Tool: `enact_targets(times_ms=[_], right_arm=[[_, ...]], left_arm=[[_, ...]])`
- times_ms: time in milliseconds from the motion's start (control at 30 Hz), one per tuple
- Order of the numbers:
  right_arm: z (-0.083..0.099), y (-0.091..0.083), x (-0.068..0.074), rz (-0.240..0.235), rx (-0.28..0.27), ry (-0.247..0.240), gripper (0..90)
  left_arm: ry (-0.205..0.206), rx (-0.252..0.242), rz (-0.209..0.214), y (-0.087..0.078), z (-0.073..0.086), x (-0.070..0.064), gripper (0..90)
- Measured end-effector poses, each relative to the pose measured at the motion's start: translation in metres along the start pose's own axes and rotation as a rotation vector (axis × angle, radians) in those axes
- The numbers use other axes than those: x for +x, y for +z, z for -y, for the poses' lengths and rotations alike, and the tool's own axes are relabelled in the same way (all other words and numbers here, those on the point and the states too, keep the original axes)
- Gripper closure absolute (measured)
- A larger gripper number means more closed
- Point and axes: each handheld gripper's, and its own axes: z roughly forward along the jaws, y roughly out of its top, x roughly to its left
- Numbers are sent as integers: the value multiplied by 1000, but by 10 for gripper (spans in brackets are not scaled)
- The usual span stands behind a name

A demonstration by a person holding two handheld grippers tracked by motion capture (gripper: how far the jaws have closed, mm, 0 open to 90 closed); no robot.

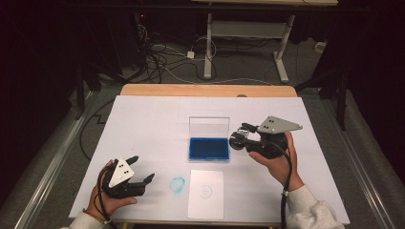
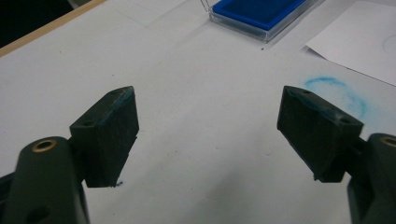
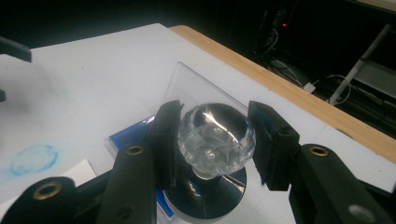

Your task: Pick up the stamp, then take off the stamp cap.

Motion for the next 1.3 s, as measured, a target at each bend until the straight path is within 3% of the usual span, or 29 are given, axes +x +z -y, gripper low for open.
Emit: enact_targets(times_ms=[400, 533, 900, 1100, 1167, 1300], right_arm=[[-2, 8, 22, -59, 3, -33, 567], [-1, 11, 29, -81, 0, -39, 567], [-3, 20, 50, -133, -16, -48, 567], [0, 23, 57, -150, -24, -42, 567], [2, 24, 59, -165, -33, -19, 567], [4, 25, 64, -173, -24, -22, 567]], left_arm=[[16, 1, 31, 3, 1, 0, 202], [37, 5, 12, 3, 0, -1, 202], [23, 7, 33, 4, 0, -4, 202], [30, 17, 20, 4, -4, -10, 202], [32, 12, 42, 5, -7, -13, 202], [30, -34, 75, 9, -21, -21, 190]])
